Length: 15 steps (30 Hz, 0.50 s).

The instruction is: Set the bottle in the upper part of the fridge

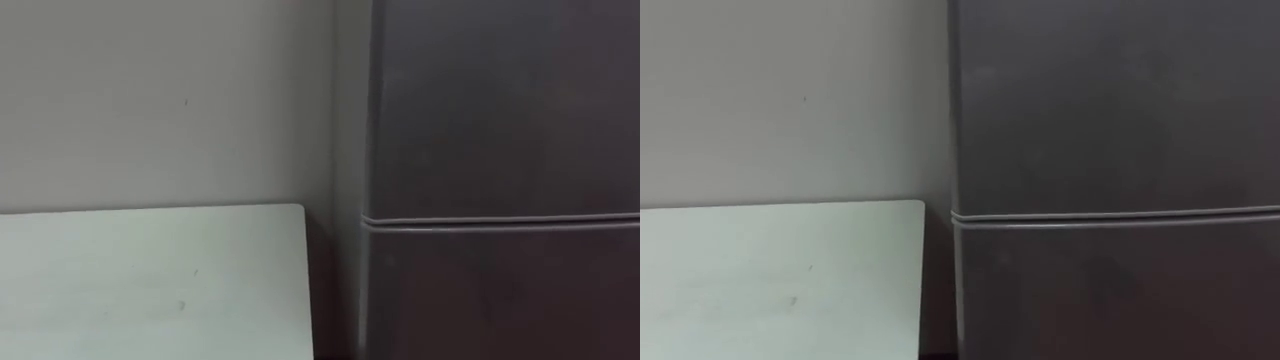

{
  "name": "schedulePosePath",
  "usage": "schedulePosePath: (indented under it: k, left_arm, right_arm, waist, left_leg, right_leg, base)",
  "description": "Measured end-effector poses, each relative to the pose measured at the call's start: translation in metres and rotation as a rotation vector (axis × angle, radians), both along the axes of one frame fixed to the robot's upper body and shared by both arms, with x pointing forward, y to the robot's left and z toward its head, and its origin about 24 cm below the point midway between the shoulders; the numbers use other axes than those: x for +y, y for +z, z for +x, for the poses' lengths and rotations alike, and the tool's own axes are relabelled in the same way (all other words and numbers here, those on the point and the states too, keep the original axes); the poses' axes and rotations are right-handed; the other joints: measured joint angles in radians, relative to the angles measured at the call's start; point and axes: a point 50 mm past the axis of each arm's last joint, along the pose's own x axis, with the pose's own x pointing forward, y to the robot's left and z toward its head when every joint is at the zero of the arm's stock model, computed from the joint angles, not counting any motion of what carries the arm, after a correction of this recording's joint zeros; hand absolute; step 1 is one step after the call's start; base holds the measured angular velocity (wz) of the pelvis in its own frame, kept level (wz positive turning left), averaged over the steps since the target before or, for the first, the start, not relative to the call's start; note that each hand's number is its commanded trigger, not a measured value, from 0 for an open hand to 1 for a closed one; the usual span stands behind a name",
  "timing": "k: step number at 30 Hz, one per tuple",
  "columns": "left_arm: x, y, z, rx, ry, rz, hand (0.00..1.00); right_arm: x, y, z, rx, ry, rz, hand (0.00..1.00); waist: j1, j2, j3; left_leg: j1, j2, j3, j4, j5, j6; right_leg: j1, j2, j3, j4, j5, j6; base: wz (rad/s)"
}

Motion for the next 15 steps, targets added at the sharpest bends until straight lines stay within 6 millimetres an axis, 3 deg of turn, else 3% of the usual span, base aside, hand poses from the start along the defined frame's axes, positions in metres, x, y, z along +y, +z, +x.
schedulePosePath:
  k: [6,15]
  left_arm:
    - [-0.005,-0.001,0.005,-0.012,-0.024,0.001,0.00]
    - [-0.014,-0.007,0.013,-0.016,-0.061,-0.017,0.00]
  right_arm:
    - [0.015,-0.009,-0.007,0.015,0.141,0.082,0.00]
    - [0.046,-0.025,-0.002,0.035,0.428,0.243,0.00]
  waist:
    - [0.001,0.002,0.0006]
    - [0.014,0.002,0.0027]
  left_leg:
    - [0.002,0.002,0.001,-0.001,-0.001,-0.002]
    - [0.017,0.004,-0.001,-0.006,-0.007,-0.003]
  right_leg:
    - [0.001,-0.001,0.002,0.000,-0.001,-0.002]
    - [0.015,0.002,0.011,-0.001,-0.005,-0.003]
  base:
    - [-0.01]
    - [-0.01]
